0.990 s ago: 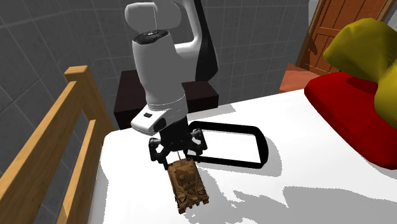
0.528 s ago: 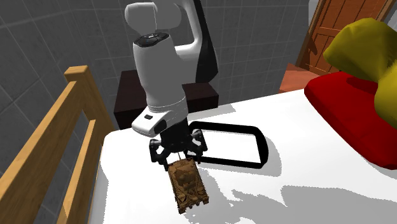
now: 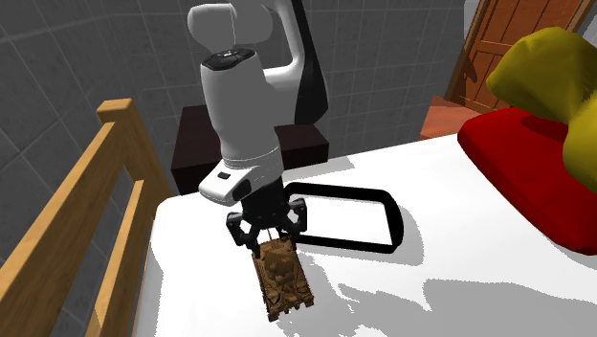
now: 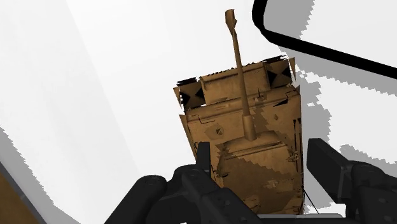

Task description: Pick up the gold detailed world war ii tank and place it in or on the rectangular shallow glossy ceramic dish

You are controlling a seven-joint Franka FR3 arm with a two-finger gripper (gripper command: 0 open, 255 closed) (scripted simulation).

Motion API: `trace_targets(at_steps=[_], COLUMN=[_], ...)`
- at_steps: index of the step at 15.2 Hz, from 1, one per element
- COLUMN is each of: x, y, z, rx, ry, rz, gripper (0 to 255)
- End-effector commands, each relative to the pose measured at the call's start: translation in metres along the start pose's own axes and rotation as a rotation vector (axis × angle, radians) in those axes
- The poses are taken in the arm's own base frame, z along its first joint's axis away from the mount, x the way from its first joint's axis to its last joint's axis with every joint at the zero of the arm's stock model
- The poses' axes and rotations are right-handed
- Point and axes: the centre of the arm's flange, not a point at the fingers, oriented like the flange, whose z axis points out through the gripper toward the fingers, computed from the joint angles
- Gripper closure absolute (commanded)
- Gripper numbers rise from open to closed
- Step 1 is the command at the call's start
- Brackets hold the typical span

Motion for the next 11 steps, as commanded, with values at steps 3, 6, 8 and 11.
trace_targets(at_steps=[3, 6, 8, 11], x=[0.001, 0.004, 0.005, 0.008], y=[0.000, -0.001, -0.002, -0.004], z=[-0.005, -0.020, -0.031, -0.046], rx=[-0.001, -0.001, -0.001, -0.001], ry=[0.000, 0.000, 0.000, 0.000], rz=[0.001, 0.001, 0.001, 0.001], gripper=[255, 255, 255, 255])
